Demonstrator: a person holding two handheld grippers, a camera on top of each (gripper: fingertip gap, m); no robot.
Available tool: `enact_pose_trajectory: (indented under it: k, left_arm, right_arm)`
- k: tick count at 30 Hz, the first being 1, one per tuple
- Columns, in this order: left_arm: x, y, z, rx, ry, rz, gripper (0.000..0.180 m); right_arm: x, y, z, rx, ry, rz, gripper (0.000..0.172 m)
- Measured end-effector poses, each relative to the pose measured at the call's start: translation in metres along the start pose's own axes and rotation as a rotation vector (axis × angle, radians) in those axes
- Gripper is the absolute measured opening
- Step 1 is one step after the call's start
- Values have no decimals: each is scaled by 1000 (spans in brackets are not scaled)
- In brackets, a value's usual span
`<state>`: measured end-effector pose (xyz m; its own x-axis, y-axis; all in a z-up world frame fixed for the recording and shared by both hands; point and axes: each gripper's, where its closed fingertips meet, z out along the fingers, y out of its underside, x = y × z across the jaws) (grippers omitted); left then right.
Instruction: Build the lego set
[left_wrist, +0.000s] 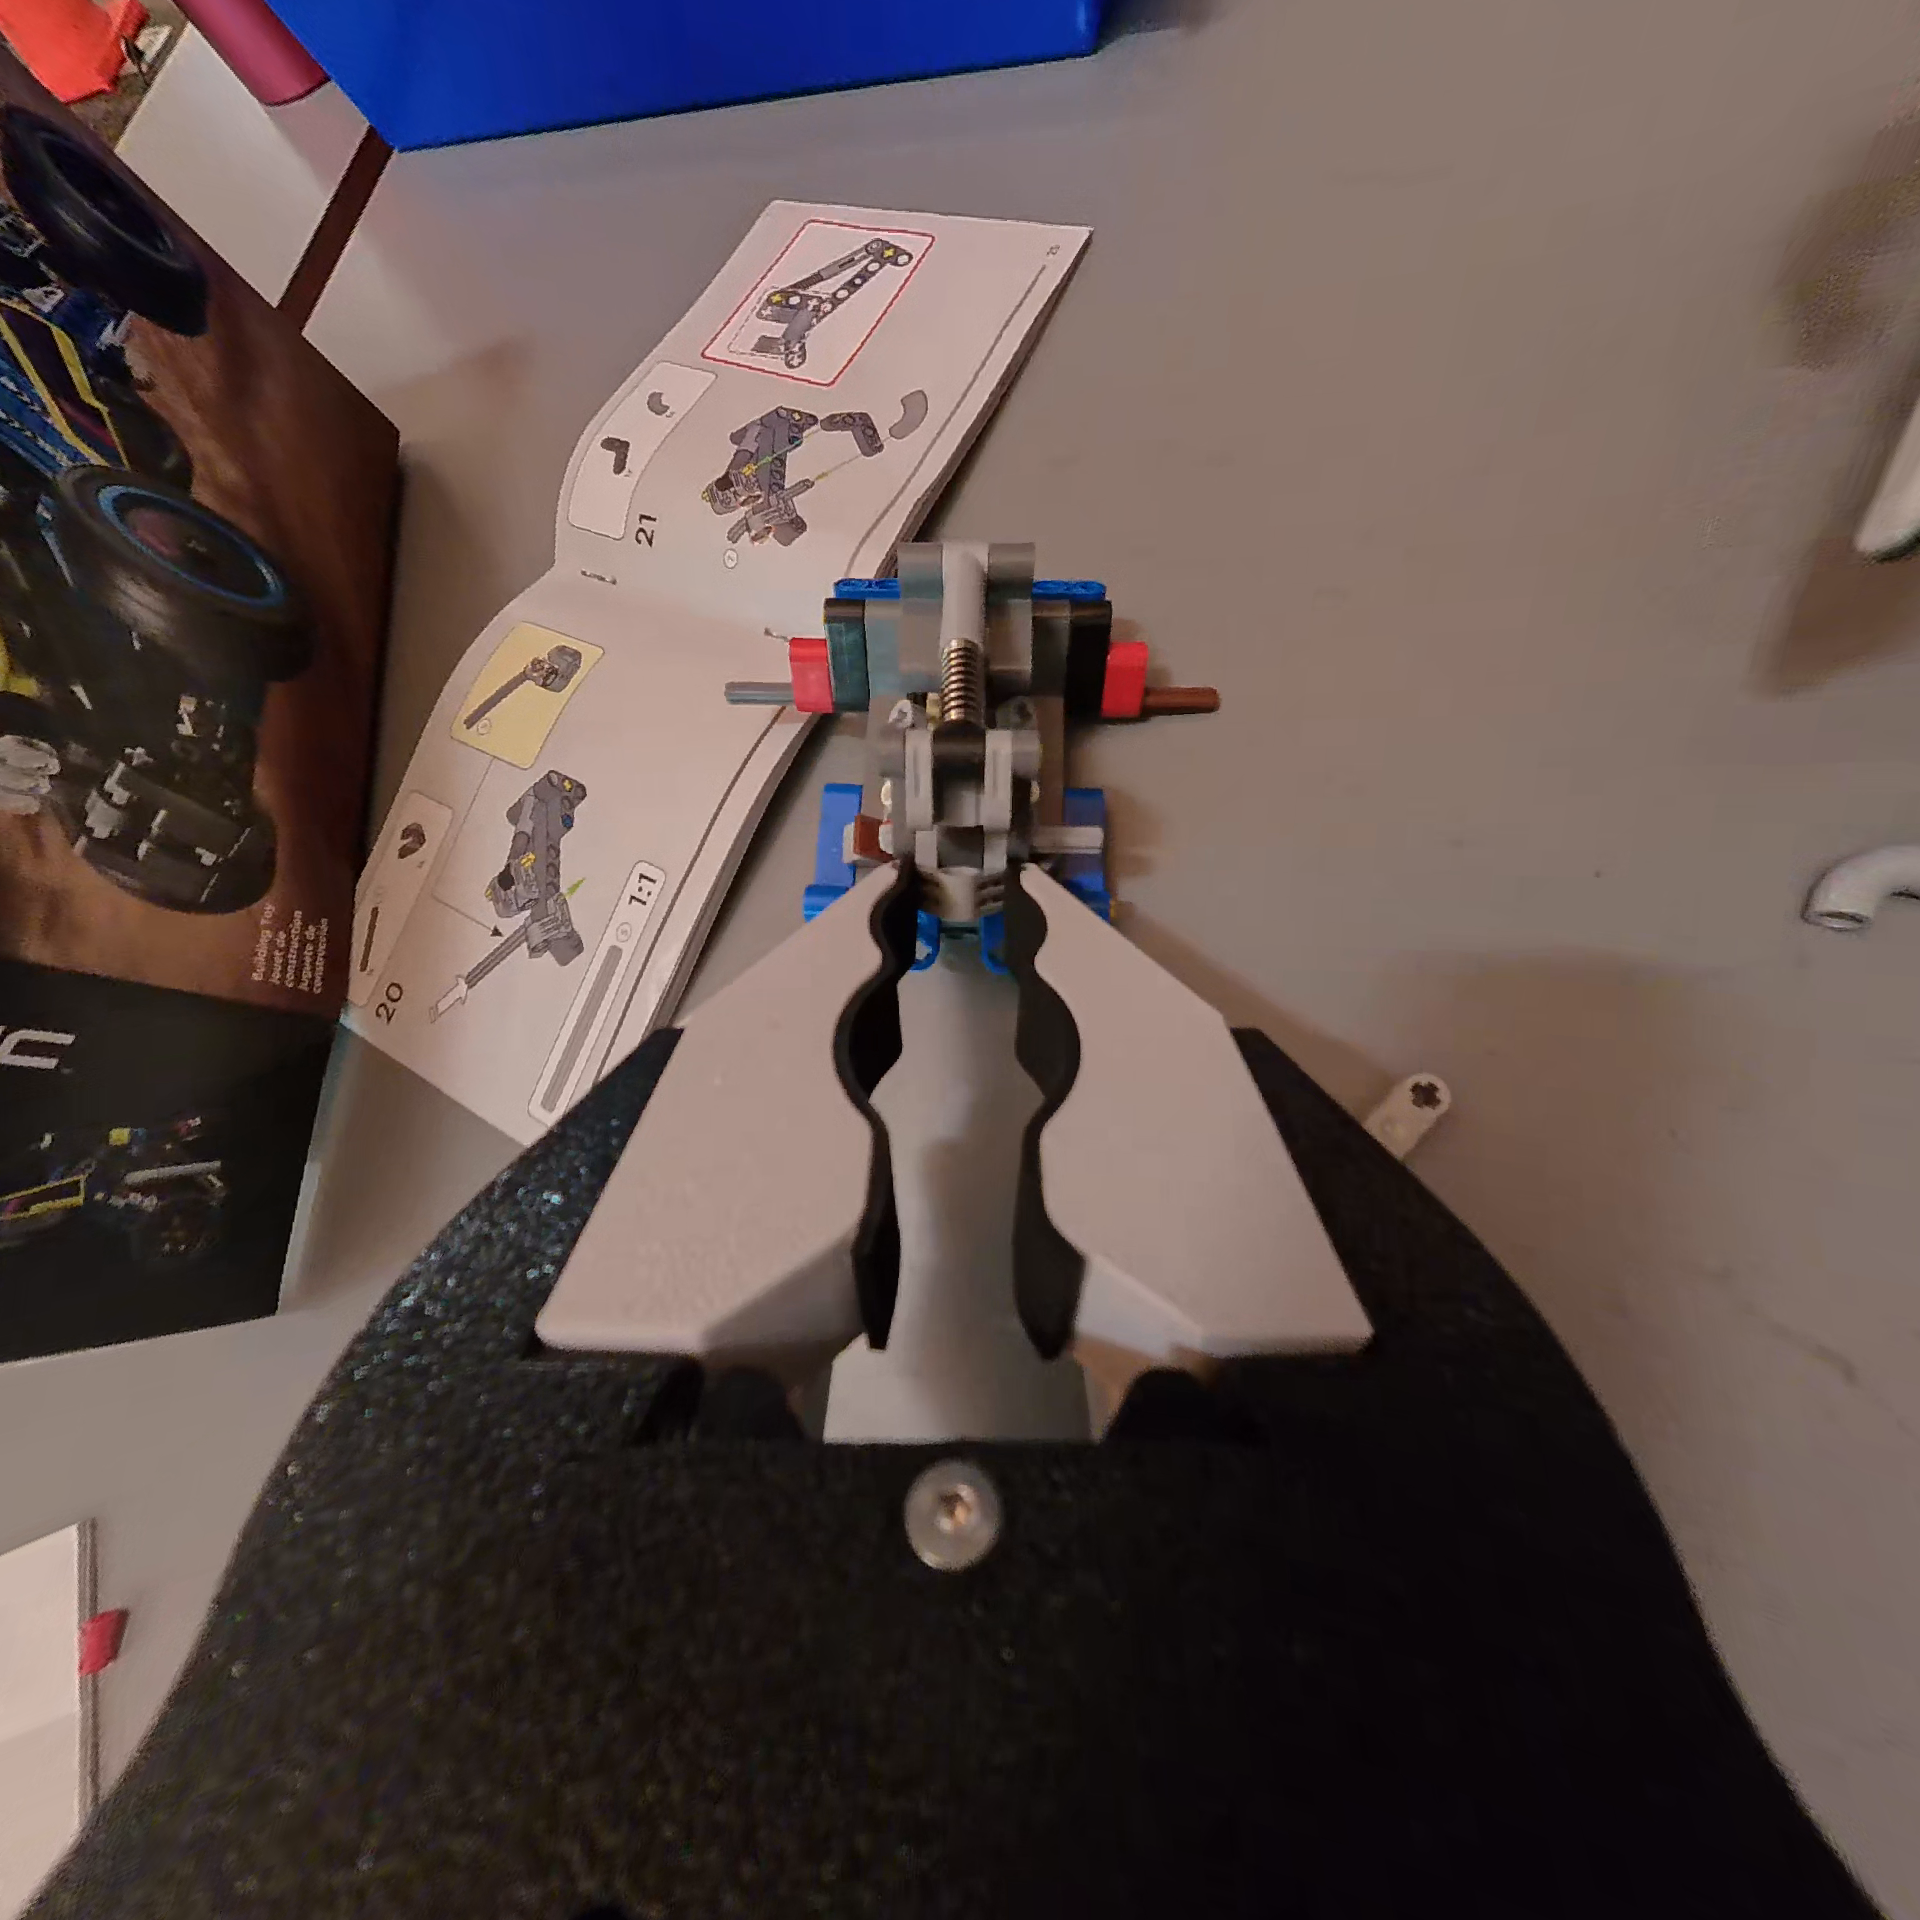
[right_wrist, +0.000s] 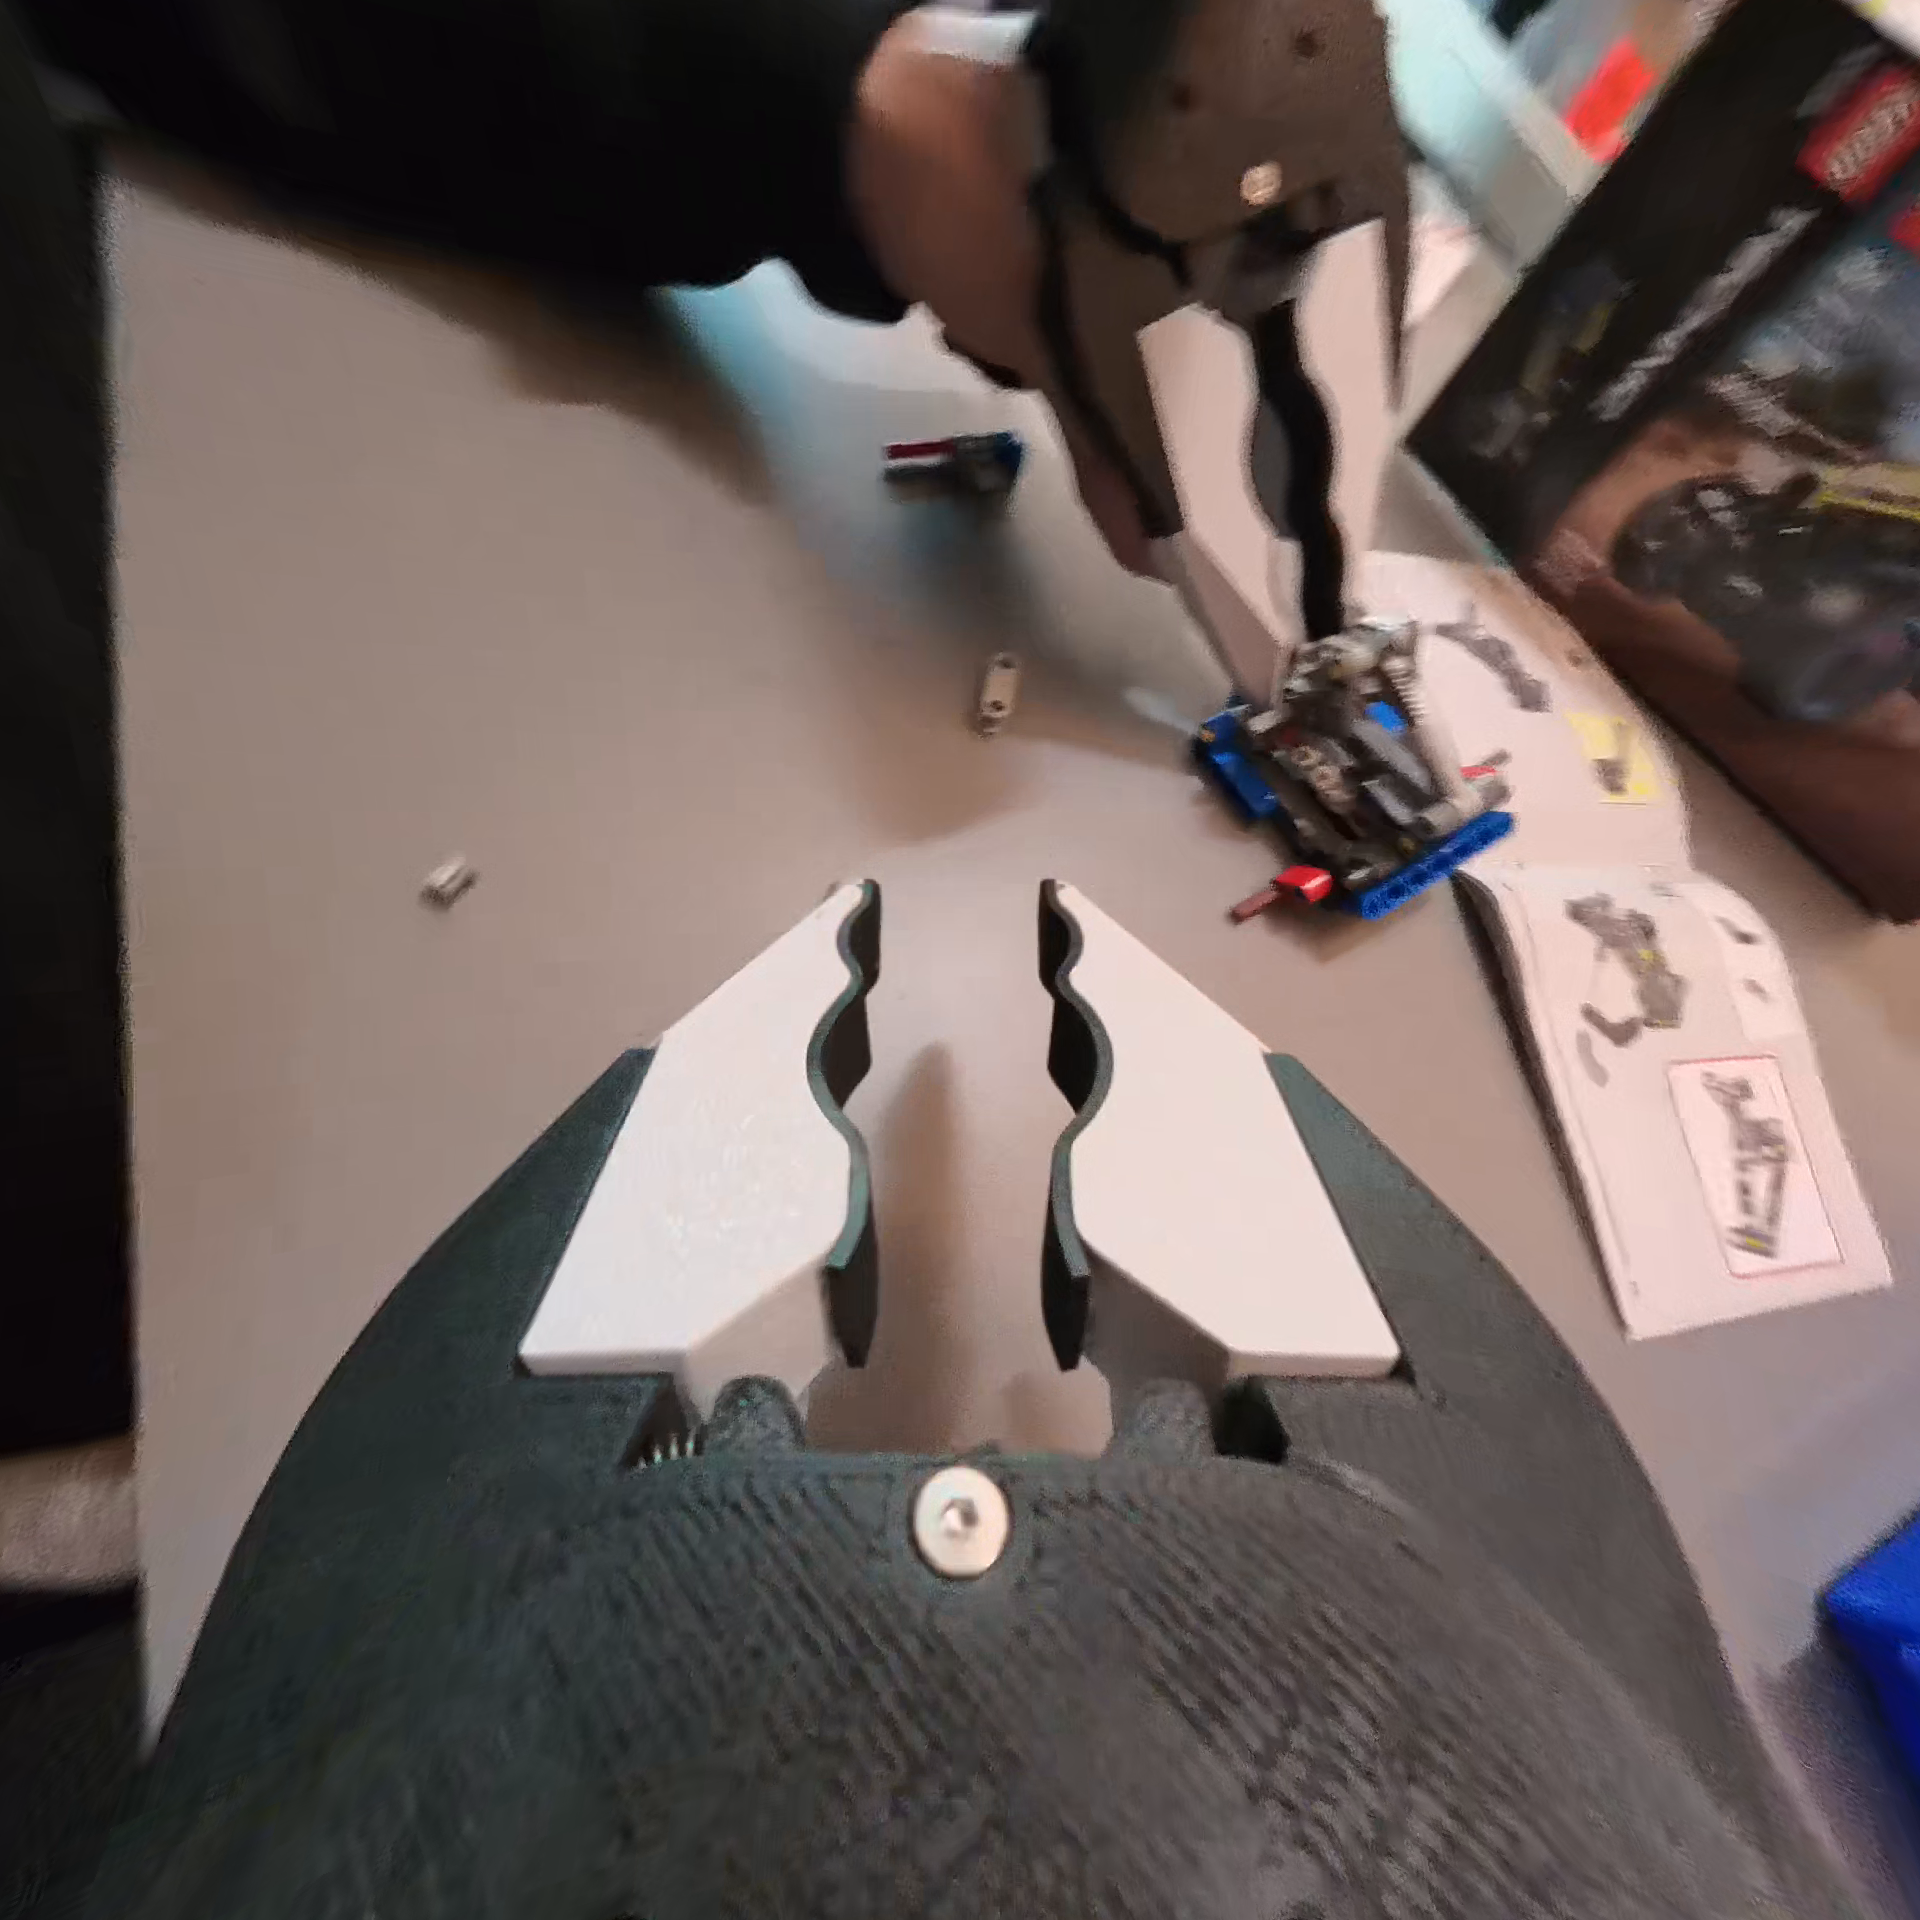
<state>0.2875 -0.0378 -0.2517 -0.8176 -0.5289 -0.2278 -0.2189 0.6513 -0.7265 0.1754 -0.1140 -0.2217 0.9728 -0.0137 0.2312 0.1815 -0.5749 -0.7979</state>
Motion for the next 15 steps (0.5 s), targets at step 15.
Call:
enact_pose_trajectory:
  k: [15]
  left_arm:
    - [2,-1,0,2,8,10,13]
  right_arm:
    - [-23,28,33,-275,-102,184,6]
